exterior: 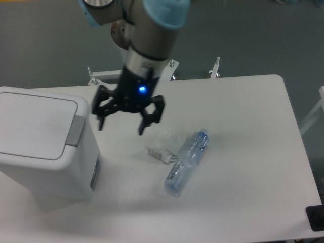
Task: Open the trash can
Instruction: 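Move the gripper across the table toward the white trash can lid, then lower the gripper onto the lid's grey button to pop the lid open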
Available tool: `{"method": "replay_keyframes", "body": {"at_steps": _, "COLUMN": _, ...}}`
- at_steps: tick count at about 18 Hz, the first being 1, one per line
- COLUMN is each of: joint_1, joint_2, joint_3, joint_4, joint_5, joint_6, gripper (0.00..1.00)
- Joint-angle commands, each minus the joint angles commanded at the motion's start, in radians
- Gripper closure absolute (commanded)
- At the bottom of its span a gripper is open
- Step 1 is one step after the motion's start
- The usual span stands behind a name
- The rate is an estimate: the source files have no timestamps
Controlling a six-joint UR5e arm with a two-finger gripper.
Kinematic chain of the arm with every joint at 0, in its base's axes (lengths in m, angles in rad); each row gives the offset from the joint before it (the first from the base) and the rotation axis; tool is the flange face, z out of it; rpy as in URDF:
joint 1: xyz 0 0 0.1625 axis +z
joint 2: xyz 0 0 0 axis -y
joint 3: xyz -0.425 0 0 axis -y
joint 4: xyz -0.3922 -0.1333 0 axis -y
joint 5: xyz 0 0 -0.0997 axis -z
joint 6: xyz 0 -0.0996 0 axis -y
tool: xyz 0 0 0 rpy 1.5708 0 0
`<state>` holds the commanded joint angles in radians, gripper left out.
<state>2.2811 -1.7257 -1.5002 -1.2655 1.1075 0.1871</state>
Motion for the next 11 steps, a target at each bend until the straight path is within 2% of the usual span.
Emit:
{"method": "replay_keyframes", "body": {"at_steps": 2, "joint_1": -0.014, "joint_2": 0.000, "joint_3": 0.003, "joint_4": 0.006, "joint_5": -0.002, "joint_6": 0.000, "gripper": 0.00}}
{"method": "replay_keyframes", "body": {"at_steps": 8, "joint_1": -0.017, "joint_2": -0.011, "joint_3": 0.003, "joint_4": 0.101, "joint_5": 0.000, "joint_6": -0.005, "gripper": 0.00}}
{"method": "replay_keyframes", "body": {"at_steps": 11, "joint_1": -0.018, "joint_2": -0.012, "joint_3": 0.002, "joint_4": 0.126, "joint_5": 0.006, "joint_6": 0.002, "gripper": 0.00}}
